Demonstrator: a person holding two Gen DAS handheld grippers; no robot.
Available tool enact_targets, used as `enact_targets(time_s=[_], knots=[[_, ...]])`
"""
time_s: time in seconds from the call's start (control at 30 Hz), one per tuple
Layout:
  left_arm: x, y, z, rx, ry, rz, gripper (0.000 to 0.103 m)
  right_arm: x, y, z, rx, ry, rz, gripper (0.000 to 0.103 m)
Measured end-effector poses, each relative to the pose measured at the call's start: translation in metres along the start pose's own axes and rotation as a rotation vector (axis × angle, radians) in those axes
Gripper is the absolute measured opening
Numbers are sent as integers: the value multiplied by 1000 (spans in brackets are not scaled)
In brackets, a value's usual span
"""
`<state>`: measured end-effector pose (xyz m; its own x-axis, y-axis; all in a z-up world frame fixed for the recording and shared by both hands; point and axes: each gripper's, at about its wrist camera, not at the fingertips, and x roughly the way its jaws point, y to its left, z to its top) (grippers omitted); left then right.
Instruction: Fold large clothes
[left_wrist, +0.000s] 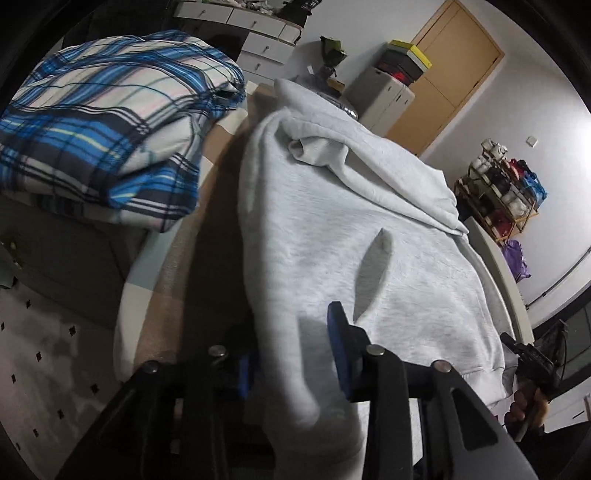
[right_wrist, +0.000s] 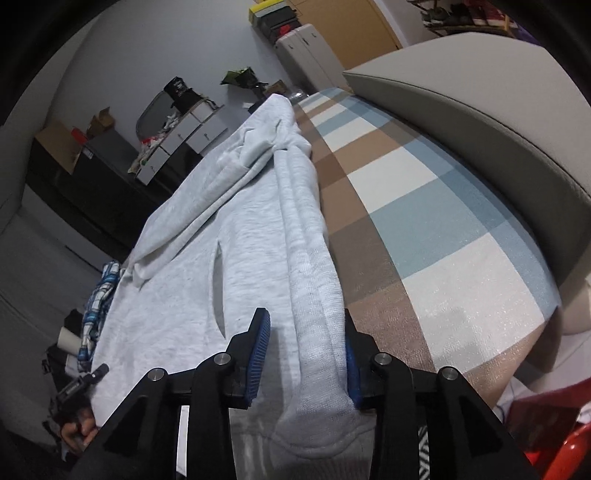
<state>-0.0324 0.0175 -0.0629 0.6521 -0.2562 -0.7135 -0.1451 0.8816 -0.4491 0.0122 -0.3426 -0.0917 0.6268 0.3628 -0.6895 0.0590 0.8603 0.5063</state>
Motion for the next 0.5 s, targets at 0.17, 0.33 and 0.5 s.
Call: enact_targets(time_s=[0.17,0.33,0.5], knots=[[10,-11,3,36,-21,57,8,12,14,1,-62,-17,-61,5],[-14,-14,-11,117,-63,66,2,-20,23,-11,-139,-125,-19,4],[-36,-7,-19,91,-81,-32,2,-41,14,-24,-116,-106,137,4]])
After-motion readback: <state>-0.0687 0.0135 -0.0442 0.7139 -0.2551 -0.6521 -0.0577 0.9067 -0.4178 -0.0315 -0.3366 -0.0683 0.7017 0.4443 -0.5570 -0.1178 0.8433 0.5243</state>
